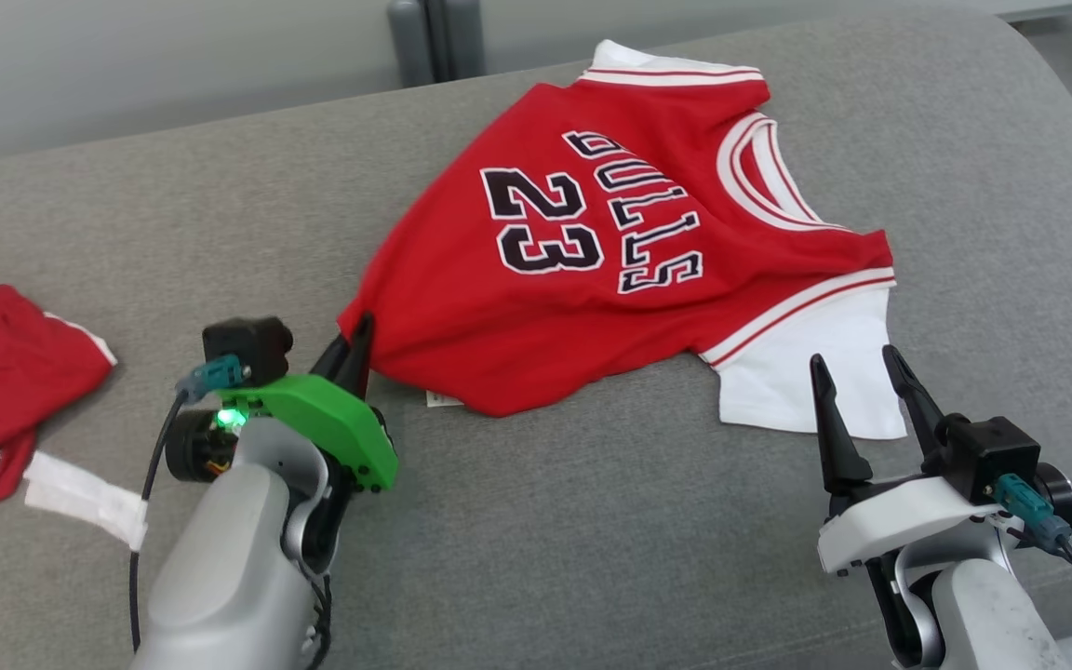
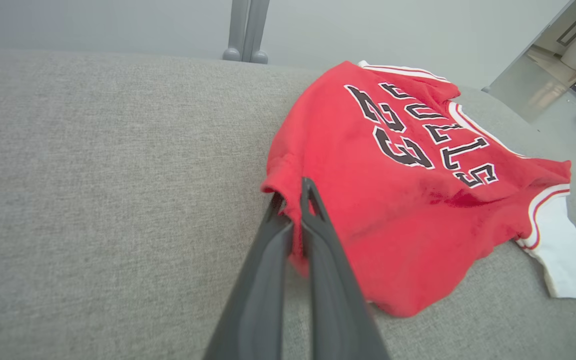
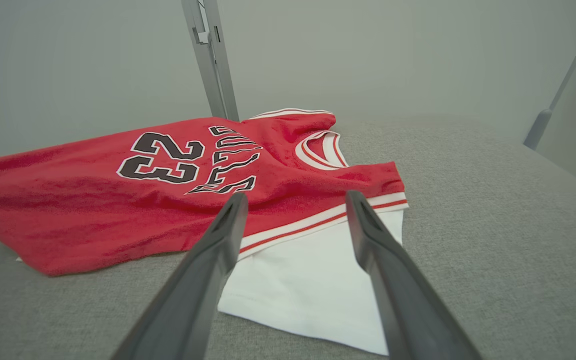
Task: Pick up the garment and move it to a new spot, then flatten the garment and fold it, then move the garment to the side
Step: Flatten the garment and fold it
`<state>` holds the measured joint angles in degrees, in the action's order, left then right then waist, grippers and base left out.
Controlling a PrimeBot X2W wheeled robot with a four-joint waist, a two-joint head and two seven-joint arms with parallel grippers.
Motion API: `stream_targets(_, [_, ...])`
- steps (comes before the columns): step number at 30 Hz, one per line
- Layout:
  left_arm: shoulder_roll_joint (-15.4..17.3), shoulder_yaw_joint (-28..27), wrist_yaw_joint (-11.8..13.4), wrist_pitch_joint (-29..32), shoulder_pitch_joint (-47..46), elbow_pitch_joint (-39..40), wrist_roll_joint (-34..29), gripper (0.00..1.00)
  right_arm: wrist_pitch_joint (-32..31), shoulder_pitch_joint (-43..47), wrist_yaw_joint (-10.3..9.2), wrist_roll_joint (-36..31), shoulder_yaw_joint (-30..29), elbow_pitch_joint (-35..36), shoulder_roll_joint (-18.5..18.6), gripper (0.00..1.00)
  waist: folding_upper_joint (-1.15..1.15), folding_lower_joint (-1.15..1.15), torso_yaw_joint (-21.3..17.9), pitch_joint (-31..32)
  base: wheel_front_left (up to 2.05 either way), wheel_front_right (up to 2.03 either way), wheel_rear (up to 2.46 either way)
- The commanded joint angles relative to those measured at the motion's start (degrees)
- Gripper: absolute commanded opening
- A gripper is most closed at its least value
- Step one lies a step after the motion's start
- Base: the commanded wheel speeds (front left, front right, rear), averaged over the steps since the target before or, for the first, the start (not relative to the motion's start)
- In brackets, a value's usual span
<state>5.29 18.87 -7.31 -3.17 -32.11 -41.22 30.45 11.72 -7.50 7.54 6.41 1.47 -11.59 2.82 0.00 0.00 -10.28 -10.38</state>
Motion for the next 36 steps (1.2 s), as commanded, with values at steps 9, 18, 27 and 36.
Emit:
stream_targets(9, [0.12,-0.04,2.87,6.26,16.63,24.37,5.74,0.0,-1.18,1.45,-0.1,-0.22,-1.29,2.63,0.13,1.0,0.0,0.0,8.47,3.02,0.0,0.0,0.0])
stream_targets(18, [0.71,-0.33,8.98,15.37,21.73,43.15,9.68,0.0,-0.91,0.65,-0.1,0.49,-1.73,3.09,0.14,1.0,0.0,0.0,7.03,0.61,0.0,0.0,0.0])
stream_targets(27, [0.6,-1.68,10.04,13.01,7.97,21.76,6.34,0.0,-0.05,-2.03,-0.1,1.16,-0.15,2.76,0.13,1.0,0.0,0.0,2.72,-2.92,0.0,0.0,0.0])
stream_targets(36, [0.76,-2.34,8.51,5.71,-4.46,2.39,4.06,0.0,0.74,-3.15,-0.1,2.06,0.75,2.22,0.11,1.0,0.0,0.0,-0.89,-5.67,0.0,0.0,0.0])
